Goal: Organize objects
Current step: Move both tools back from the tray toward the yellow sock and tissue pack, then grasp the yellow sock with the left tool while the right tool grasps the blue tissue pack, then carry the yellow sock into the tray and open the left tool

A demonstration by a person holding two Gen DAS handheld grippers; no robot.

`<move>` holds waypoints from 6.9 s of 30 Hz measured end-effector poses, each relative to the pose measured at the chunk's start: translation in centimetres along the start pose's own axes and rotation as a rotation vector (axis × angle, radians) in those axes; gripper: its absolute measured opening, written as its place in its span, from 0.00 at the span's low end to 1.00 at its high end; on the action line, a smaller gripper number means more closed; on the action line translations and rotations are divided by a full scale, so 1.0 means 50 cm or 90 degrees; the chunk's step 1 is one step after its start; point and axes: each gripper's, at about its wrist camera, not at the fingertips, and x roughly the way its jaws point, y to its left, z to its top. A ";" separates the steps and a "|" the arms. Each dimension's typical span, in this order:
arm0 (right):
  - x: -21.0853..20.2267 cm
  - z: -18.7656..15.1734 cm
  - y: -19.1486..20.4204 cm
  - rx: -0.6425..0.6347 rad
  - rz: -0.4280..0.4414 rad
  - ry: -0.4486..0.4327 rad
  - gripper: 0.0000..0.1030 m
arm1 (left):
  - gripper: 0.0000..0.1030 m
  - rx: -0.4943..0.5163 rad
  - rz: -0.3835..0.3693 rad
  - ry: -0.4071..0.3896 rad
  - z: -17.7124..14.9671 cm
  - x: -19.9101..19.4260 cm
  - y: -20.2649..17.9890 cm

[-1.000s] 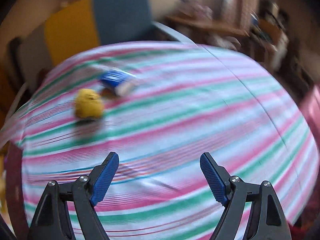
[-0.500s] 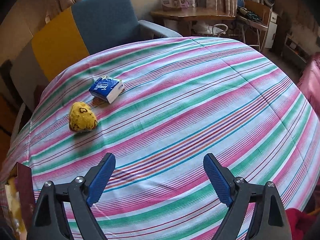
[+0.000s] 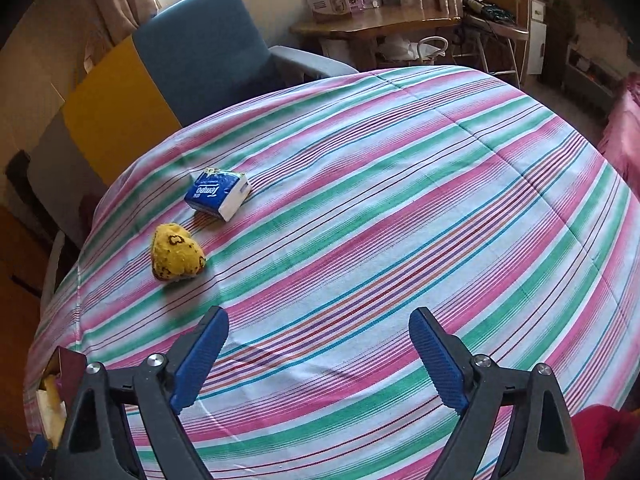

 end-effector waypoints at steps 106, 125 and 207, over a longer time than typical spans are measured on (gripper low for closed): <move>0.081 -0.218 0.281 -0.461 0.075 0.111 0.52 | 0.41 -0.099 -0.020 -0.055 -0.098 -0.100 0.102; 0.074 -0.225 0.282 -0.467 0.096 0.080 0.52 | 0.41 -0.155 -0.004 -0.047 -0.175 -0.112 0.172; 0.085 -0.232 0.290 -0.526 0.067 0.064 0.52 | 0.59 -0.232 0.082 0.013 -0.225 -0.052 0.315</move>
